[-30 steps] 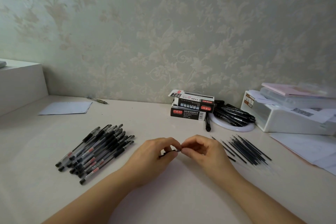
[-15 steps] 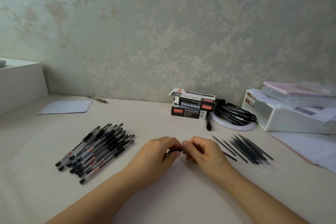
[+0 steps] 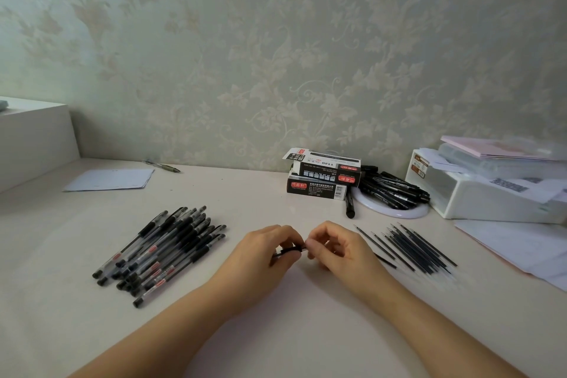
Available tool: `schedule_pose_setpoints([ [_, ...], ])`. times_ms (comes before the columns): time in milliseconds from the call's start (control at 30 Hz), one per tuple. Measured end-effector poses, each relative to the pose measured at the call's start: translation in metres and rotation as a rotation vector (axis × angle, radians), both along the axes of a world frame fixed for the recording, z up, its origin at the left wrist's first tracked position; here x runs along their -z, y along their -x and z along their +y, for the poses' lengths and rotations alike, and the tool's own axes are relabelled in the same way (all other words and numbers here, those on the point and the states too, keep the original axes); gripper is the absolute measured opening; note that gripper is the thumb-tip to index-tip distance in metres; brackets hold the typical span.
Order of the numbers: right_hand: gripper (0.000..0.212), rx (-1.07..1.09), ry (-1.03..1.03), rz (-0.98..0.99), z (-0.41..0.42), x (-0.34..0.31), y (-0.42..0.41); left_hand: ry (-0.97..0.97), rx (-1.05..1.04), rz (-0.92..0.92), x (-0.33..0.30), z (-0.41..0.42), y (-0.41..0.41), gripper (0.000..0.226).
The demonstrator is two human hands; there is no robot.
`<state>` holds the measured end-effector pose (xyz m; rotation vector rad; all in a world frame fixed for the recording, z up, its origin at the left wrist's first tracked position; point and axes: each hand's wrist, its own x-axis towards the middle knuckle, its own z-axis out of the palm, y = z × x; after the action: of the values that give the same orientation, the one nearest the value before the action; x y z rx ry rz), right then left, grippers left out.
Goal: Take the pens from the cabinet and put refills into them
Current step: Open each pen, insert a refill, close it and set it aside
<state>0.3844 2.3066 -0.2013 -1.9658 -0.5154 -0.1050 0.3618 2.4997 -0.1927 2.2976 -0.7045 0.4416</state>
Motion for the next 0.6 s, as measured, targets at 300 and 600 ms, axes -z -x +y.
schedule_pose_setpoints([
  [300,0.021,0.015,0.031,-0.013,0.0032,-0.0011,0.0029,0.005,-0.021,-0.003,0.0009,-0.0002,-0.0007,0.010],
  [600,0.036,0.011,0.026,-0.011,0.0035,-0.0011,0.0034,-0.008,-0.029,-0.008,0.0008,-0.0018,-0.0006,0.009],
])
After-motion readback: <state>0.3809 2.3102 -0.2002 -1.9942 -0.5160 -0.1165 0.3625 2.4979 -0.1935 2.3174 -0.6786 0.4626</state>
